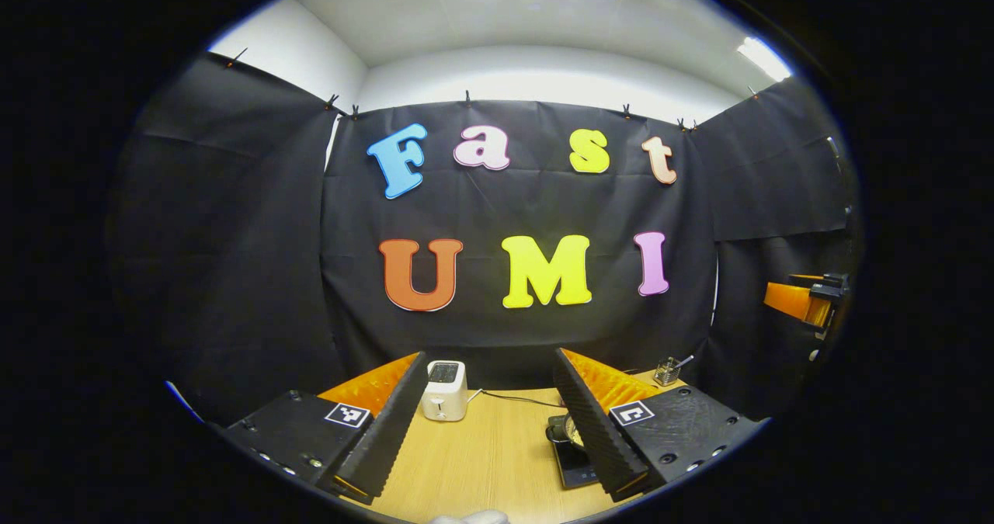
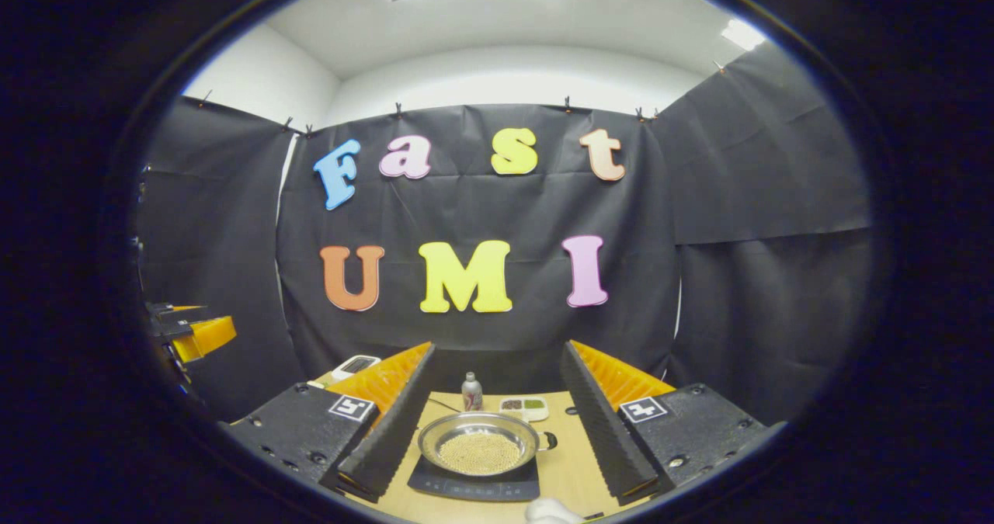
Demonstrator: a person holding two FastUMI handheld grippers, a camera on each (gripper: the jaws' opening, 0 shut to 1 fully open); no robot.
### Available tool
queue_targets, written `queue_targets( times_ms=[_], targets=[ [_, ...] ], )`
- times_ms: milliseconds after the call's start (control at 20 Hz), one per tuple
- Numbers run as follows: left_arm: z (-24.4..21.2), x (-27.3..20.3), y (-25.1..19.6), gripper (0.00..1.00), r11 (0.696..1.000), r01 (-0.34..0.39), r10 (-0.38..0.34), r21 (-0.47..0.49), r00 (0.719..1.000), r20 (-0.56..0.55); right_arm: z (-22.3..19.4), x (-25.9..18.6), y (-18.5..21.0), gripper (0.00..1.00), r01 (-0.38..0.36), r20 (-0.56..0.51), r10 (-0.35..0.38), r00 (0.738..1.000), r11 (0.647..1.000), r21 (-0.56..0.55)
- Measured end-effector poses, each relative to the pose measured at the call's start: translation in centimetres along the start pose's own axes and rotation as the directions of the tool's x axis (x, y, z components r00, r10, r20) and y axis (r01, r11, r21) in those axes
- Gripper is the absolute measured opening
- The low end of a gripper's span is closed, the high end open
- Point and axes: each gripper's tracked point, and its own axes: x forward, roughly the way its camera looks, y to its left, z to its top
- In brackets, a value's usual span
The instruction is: First push the handle of the pot to place it horizontally, then grasp the pot with both hands and set it on the induction cooktop.
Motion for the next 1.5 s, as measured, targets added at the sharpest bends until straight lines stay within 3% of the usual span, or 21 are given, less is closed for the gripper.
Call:
queue_targets(
  times_ms=[700, 1500],
  targets=[
    [3.1, -2.5, 0.5, 0.96, 1.0, 0.013, -0.013, -0.012, 0.998, 0.057, 1.2, -1.6, 1.2, 1.0, -0.001, 0.028, 0.001, 1.0, 1.0, -0.016],
    [3.1, -4.9, 0.5, 0.96, 1.0, 0.023, -0.022, -0.007, 0.998, 0.055, 0.7, -4.2, 0.8, 1.0, 0.012, 0.031, -0.011, 0.999, 1.0, -0.019]
  ],
)
